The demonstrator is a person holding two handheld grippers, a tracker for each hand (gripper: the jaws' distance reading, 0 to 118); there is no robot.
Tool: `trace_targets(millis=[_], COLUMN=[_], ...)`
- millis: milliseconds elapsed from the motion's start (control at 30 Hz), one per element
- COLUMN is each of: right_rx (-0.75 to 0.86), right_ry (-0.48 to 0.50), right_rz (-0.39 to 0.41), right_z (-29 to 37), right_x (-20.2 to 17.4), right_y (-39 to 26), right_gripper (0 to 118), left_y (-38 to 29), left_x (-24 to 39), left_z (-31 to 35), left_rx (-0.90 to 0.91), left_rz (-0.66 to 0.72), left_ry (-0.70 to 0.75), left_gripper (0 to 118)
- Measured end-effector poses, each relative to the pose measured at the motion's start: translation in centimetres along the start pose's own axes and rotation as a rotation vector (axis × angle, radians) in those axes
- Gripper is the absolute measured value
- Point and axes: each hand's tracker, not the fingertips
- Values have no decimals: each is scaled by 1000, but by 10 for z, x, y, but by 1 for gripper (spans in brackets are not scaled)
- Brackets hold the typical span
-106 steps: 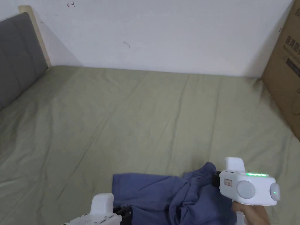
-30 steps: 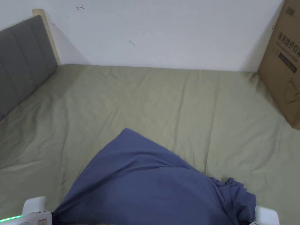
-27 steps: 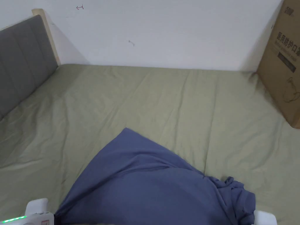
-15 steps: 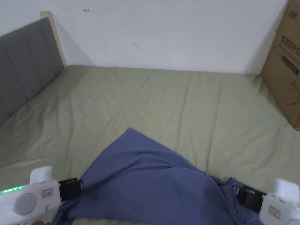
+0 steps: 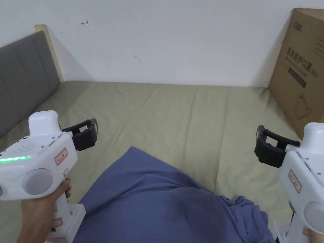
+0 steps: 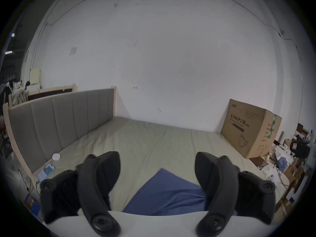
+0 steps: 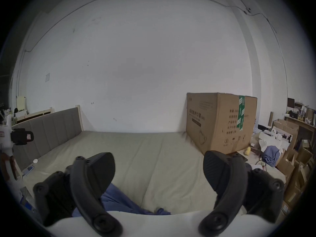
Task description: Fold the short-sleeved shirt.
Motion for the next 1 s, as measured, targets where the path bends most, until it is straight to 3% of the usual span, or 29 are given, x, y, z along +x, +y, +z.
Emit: trace_targets(millis=[67,100,133,167,533,900,933,967,1000], right_rx=[18,23,27,33,13,-34,-37,-42,-48], right_ry=[-7,-15,-16,-14,-8,17,18,19,22], right_rz=[1,4,5,2,-4,1,2,3,2], right_z=[2,3,4,4,0,-5,-6,-7,-7], right_x=[-2,-4,-4,-4,0,-2,-2,-2,-3], right_y=[-1,-2,-3,-4,-15,-28,-29,-30,-31], right_gripper=[59,29,5,0,0,0,0,0,0], left_y=[-5,-7,-9,-12,-37,-89,-98,-104,-113], left_x=[-1,3,5,6,-7,-70,-76,-80,-86], left_z=[-4,-4,-4,-4,-11,-17,-18,-17,-18], left_rx=[13,15,15,22,-97,-402,-433,-469,-522], left_rz=[-17,-32,-44,-52,-66,-7,-3,2,4], left_ry=[-7,-19,-40,-38,-73,31,48,65,78], left_gripper=[32,0,0,0,0,1,11,34,78])
